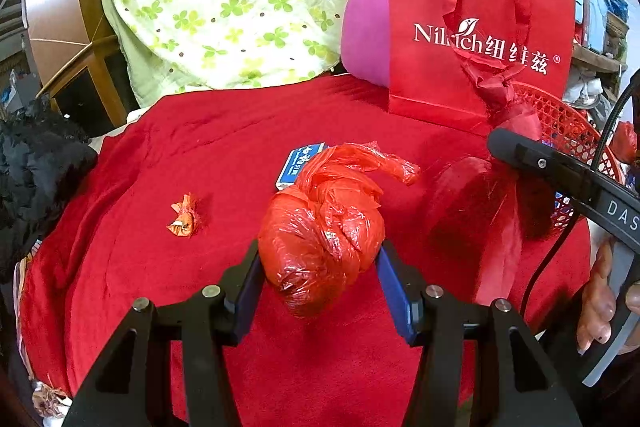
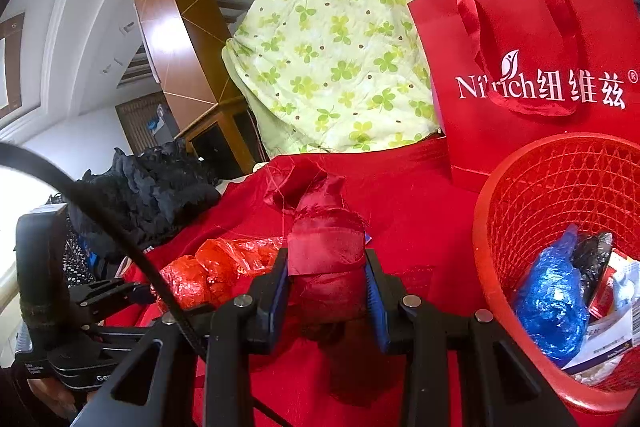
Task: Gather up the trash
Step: 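Lift the red bag bundle with the left gripper while the right gripper lifts the red cloth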
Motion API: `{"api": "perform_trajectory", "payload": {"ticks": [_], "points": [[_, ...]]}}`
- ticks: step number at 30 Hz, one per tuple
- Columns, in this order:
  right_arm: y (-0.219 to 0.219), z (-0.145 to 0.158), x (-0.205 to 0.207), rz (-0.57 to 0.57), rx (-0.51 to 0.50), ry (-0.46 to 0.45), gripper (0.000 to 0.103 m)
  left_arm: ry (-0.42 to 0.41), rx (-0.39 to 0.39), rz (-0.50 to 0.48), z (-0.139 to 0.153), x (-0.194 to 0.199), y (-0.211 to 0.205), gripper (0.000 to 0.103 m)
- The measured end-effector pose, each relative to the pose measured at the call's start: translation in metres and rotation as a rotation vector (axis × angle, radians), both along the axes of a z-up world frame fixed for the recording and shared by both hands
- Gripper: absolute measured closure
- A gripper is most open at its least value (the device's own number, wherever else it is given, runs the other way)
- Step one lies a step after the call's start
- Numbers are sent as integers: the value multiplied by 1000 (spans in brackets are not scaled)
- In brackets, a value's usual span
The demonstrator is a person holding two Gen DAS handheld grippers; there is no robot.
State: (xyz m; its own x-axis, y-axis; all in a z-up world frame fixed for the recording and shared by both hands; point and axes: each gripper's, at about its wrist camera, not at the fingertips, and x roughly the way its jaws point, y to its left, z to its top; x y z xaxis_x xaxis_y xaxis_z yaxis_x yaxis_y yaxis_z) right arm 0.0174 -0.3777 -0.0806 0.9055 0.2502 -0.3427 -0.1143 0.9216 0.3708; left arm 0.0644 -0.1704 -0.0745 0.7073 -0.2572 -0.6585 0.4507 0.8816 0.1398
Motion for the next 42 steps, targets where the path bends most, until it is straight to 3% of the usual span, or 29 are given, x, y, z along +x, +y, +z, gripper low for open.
{"api": "perform_trajectory", "payload": {"ticks": [42], "points": [[-19, 14, -29, -86, 66, -78, 66, -30, 16, -104, 15, -8, -45, 45]]}}
